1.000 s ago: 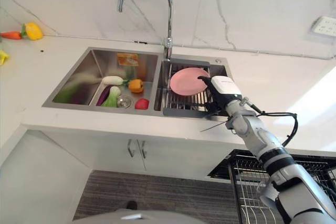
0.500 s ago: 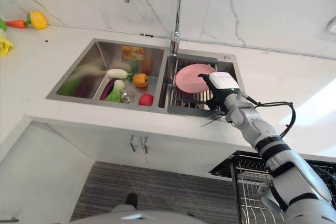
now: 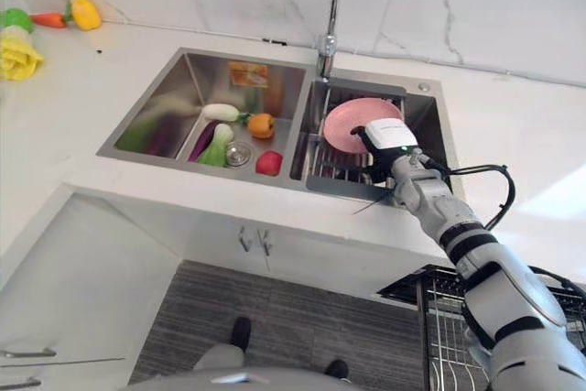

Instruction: Place the dishes in the dishwasher.

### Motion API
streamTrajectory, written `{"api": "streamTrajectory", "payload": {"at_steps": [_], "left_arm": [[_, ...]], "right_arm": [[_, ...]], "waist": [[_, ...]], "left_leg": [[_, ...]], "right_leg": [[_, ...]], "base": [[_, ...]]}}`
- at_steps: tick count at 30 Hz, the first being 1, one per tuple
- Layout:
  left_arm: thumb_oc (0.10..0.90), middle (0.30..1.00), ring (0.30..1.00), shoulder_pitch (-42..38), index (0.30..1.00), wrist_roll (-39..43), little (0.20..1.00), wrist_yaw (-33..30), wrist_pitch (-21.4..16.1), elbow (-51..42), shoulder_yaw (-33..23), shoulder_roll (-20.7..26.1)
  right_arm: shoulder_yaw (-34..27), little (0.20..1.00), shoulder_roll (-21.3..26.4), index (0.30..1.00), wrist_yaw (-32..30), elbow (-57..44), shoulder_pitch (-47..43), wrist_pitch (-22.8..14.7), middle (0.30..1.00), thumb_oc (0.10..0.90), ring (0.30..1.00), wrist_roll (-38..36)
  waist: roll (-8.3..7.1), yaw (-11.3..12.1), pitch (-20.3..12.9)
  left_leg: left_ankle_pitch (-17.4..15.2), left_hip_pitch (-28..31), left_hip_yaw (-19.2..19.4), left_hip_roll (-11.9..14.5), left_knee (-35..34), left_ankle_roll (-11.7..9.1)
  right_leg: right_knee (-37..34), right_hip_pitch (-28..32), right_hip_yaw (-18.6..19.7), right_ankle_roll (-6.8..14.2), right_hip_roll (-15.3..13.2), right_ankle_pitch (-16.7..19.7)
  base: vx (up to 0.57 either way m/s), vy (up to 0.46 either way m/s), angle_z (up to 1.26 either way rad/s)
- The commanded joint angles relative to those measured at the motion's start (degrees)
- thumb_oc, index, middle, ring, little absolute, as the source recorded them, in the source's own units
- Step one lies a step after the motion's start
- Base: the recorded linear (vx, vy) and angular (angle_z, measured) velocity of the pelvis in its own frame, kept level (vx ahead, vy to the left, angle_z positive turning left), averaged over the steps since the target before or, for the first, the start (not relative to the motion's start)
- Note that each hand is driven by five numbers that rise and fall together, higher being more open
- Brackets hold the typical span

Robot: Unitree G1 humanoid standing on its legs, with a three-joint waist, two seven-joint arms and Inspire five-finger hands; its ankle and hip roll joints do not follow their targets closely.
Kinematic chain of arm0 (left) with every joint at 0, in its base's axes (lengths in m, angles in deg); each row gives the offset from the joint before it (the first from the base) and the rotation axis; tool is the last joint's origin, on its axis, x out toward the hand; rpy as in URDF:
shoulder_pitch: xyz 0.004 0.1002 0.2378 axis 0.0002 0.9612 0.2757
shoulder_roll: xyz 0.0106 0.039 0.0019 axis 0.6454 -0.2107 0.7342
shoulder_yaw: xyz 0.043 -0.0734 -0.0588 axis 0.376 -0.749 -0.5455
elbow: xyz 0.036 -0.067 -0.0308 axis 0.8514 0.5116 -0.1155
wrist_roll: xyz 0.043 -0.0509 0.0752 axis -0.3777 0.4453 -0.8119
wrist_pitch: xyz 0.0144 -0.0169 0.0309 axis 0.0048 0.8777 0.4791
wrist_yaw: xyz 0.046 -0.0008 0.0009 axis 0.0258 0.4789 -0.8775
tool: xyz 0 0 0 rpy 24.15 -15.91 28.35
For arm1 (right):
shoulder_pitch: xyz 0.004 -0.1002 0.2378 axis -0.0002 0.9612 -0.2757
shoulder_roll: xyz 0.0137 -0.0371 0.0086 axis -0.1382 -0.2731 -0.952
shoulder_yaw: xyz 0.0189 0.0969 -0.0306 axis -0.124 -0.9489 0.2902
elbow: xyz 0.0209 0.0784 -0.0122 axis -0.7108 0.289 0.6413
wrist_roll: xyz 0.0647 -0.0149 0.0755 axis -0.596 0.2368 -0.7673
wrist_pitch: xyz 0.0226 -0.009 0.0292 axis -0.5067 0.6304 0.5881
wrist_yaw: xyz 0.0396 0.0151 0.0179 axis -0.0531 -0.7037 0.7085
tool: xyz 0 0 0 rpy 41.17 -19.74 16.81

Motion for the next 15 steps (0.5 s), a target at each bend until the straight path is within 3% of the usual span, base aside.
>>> {"api": "streamTrajectory", "payload": {"at_steps": [1, 15], "left_arm": [[0.800, 0.900, 0.900, -1.96, 0.900, -5.16, 0.900, -0.68, -2.92, -2.48, 8.02, 3.88], [0.800, 0.900, 0.900, -3.01, 0.900, -16.95, 0.900, -3.52, -5.26, -9.37, 14.25, 8.69]], "right_arm": [[3.52, 0.300, 5.57, 0.300, -6.94, -1.23, -11.12, -0.93, 0.300, 0.400, 0.300, 4.13], [4.55, 0.300, 7.64, 0.300, -12.45, -4.54, -10.59, -1.49, 0.300, 0.400, 0.300, 7.96]], "waist": [[1.75, 3.03, -0.36], [2.12, 3.03, -0.40]], "left_leg": [[-5.19, 2.89, 0.71, 2.62, 0.73, -1.66], [-5.42, 2.86, 0.50, 2.84, 0.63, -1.91]], "right_leg": [[0.84, -0.56, -0.56, 4.70, -5.43, -1.78], [0.84, -0.11, -1.28, 5.04, -5.61, -2.22]], "base": [[0.00, -0.006, 0.09], [0.00, -0.004, 0.02]]}}
